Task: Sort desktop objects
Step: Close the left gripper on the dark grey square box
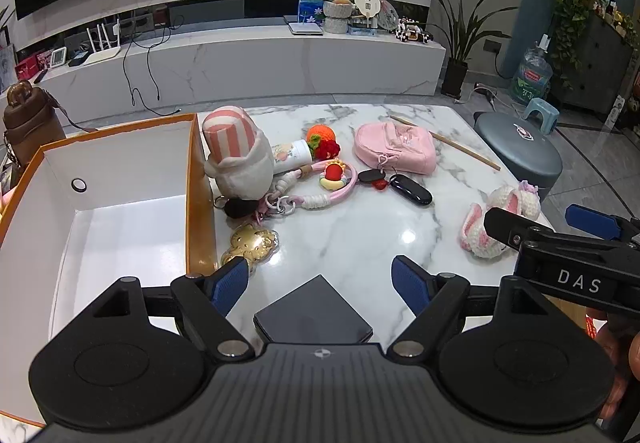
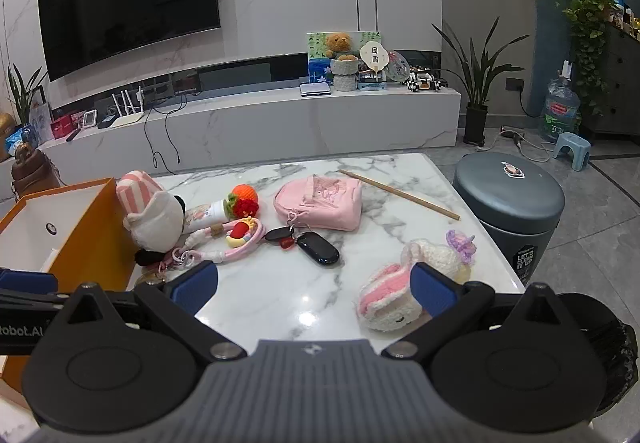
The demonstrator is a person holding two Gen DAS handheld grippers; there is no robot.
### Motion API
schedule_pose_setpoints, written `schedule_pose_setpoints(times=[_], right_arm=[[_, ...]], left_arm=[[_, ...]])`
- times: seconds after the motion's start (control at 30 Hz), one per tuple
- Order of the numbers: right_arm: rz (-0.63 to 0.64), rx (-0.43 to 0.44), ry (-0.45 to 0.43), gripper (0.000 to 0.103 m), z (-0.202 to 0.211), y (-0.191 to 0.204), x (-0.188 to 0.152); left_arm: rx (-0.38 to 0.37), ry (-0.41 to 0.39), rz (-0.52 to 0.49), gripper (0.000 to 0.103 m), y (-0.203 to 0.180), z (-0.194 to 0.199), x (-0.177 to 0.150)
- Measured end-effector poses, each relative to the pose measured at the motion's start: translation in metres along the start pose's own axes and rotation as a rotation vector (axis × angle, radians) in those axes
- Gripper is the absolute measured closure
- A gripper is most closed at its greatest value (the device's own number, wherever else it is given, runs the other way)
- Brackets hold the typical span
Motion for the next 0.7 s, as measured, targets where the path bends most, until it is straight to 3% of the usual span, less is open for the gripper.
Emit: schedule_pose_setpoints(times=[0.6, 0.7], right_arm=[[0.002, 0.0, 0.005, 0.001, 0.0001, 0.0011, -0.0004], [0.0, 0.001, 0.005, 0.001, -0.0007, 0.001, -0.001]], left_arm=[[-0.002, 0.003, -0.004, 0.01, -0.0018, 0.0006, -0.0008], [-0.034, 0.003, -0.033, 0.01, -0.0031, 0.0008, -0.0014]])
Point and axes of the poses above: each gripper's, at about its wrist camera, not at the fingertips, and z roughly against the way its jaws point, y to its left, x to its top, the point moved 5 cm from there along -z, roughly the way its jaws point, and after that the axes turned 4 degrees about x, right-handed, at the moved point
